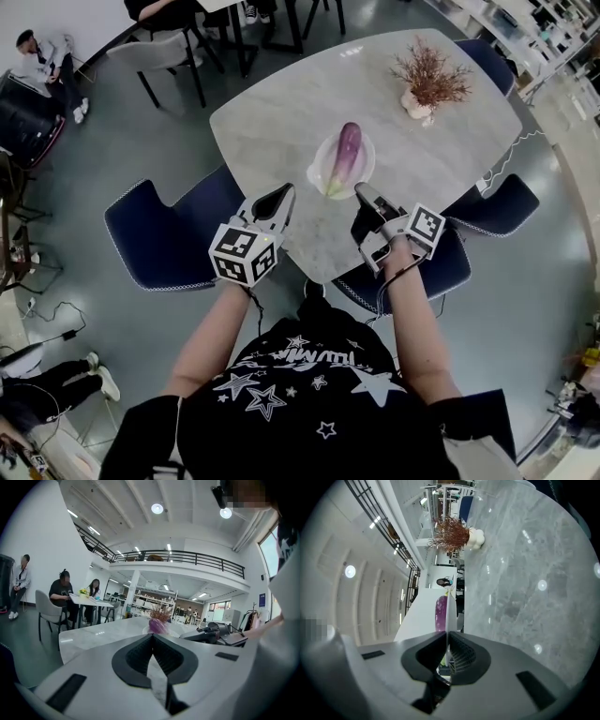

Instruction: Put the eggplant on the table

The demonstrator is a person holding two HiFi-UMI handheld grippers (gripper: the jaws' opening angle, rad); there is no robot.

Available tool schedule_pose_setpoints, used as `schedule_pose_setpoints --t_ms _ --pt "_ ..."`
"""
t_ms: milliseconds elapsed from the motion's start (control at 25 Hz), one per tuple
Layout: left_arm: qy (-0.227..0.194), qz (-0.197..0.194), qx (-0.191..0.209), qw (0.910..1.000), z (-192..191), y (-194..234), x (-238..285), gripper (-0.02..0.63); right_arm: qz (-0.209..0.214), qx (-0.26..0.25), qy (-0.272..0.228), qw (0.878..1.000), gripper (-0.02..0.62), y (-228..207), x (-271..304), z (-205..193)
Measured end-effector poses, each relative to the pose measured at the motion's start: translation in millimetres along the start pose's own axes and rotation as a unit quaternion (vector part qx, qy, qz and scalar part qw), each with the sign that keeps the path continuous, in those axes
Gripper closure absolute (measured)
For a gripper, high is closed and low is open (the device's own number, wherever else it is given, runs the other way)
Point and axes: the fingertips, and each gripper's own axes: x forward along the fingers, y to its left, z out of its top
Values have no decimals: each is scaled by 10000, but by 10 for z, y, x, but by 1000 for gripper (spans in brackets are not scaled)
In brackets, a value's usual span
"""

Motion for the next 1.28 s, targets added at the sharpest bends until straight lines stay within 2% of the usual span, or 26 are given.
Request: schedule_pose_setpoints --t_ms 280,680,1280 --pt "136 115 -69 9998 -20 229 426 598 22 29 112 9999 575 -286 252 304" --pt "299 290 -174 9990 -148 427 910 598 -458 227 487 9975 575 -884 462 476" --pt "624 548 -314 9961 -436 611 890 598 -939 217 649 9932 575 -1313 604 490"
